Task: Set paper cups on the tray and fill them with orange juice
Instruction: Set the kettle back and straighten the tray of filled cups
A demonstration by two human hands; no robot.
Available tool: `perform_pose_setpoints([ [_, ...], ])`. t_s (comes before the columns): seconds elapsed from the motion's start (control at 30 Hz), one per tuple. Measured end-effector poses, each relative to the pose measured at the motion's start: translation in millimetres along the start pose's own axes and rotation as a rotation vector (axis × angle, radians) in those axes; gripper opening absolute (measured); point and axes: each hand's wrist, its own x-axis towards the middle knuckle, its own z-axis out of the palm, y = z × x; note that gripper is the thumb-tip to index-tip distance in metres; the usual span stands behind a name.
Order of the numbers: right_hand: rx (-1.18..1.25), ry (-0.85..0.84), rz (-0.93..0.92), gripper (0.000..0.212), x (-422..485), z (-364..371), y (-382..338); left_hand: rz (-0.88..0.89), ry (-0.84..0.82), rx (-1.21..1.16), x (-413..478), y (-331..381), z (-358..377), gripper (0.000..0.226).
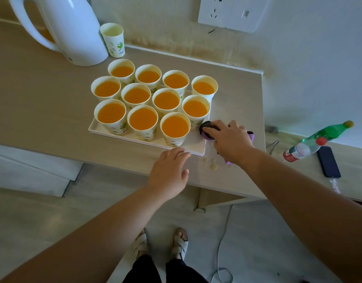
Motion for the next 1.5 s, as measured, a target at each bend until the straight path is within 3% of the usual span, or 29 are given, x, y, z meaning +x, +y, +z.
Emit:
perform_pose_setpoints([
  [0.3, -0.094, -0.058, -0.190, 0.045, -5.4, -10.3, -11.1, 0.031, -0.017, 0.097, 8.8, 5.0, 7.1, 0.056],
  [0.5, -0.032, -0.060, -0.171, 0.044, 11.0, -11.6, 2.5, 0.035, -0.028, 0.039, 4.6, 15.9, -8.6, 0.048],
  [0.57, 0.010, -0.059, -0.169, 0.042, 11.2, -8.0, 6.3, 0.059, 0.079, -0.016, 3.3, 27.0, -26.1, 0.035],
  [0.63, 0.067, -0.050, -0.164, 0.042, 7.9, -4.7, 10.7, 0.127, 0.294, -0.064, 7.8, 39.8, -52.0, 0.022],
  [0.7, 0.105, -0.042, -0.149, 0.041, 7.3, -5.9, 15.1, 0.176, 0.483, -0.030, 24.6, 43.0, -74.3, 0.023],
  [0.77, 0.105, -0.047, -0.144, 0.042, 10.3, -9.6, 17.7, 0.090, 0.439, 0.054, 50.8, 40.8, -92.0, 0.041],
  [0.87, 0.092, -0.075, -0.158, 0.044, 15.6, -12.0, 19.6, -0.054, 0.248, 0.275, 89.5, 36.0, -108.2, 0.071],
  [1.03, 0.100, -0.078, -0.175, 0.044, 19.8, -10.3, 26.9, -0.086, 0.073, 0.481, 124.2, 36.8, -102.6, 0.093],
  [1.5, 0.135, -0.046, -0.242, 0.050, 26.8, 1.8, 39.9, -0.060, 0.074, 0.491, 141.0, 32.5, -90.9, 0.067],
])
